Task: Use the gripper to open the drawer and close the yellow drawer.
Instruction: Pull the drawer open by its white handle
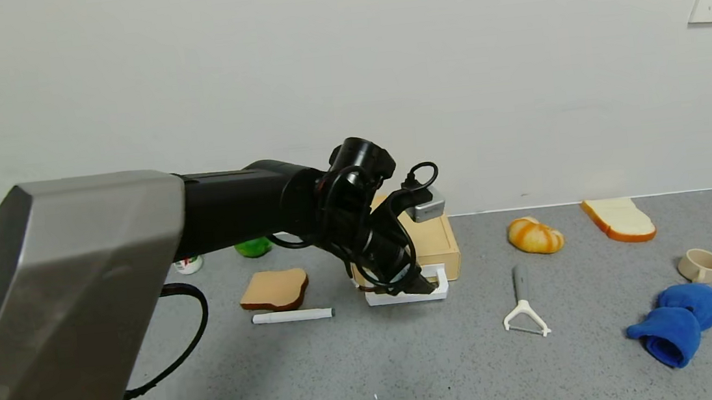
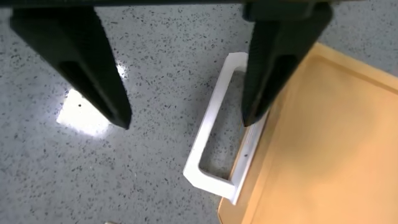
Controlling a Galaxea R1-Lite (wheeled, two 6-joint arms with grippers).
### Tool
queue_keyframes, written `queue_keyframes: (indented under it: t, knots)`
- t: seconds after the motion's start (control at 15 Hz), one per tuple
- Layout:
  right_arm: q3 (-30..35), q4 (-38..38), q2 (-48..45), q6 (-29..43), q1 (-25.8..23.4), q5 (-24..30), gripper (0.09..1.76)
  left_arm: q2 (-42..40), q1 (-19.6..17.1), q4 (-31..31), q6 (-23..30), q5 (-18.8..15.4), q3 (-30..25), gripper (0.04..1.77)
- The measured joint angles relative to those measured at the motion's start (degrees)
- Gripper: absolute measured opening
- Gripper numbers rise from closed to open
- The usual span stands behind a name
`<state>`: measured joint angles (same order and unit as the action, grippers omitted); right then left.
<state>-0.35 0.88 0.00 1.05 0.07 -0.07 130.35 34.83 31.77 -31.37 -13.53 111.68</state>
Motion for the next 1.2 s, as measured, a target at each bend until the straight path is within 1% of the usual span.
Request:
queue_keyframes:
  t: [0.13, 0.27, 0.33, 0.4, 0.67, 0.87, 1.07, 1.2]
  knots:
    - [0.00, 0.00, 0.00, -0.01, 0.00, -0.02, 1.70, 1.49, -0.02, 2.44, -1.24, 0.09, 0.80, 0.98]
    - [0.00, 0.00, 0.00, 0.00, 0.00, -0.02, 1.70, 2.50, -0.33, 2.68, -2.47, 0.59, 1.22, 0.78]
    - [0.00, -0.02, 0.00, -0.01, 0.00, 0.00, 1.70, 3.00, -0.46, 2.44, -2.89, 0.98, 1.35, 0.51]
    - [0.00, 0.00, 0.00, 0.00, 0.00, -0.02, 1.70, 3.60, -0.44, 2.16, -3.55, 1.29, 1.50, 0.13]
    - [0.00, 0.02, 0.00, 0.00, 0.00, -0.04, 1.70, 5.73, -0.40, -1.07, -4.21, 1.49, 1.68, 0.11]
    - [0.00, 0.00, 0.00, 0.00, 0.00, 0.00, 1.70, 7.18, -0.77, -4.95, -4.94, 1.40, 1.77, 0.11]
    - [0.00, -0.02, 0.00, 0.00, 0.00, -0.02, 1.70, 8.48, -0.99, -5.32, -5.07, 1.40, 2.00, 0.11]
    - [0.00, -0.02, 0.00, 0.00, 0.00, -0.02, 1.70, 9.18, -0.96, -7.13, -5.46, 1.30, 2.07, 0.11]
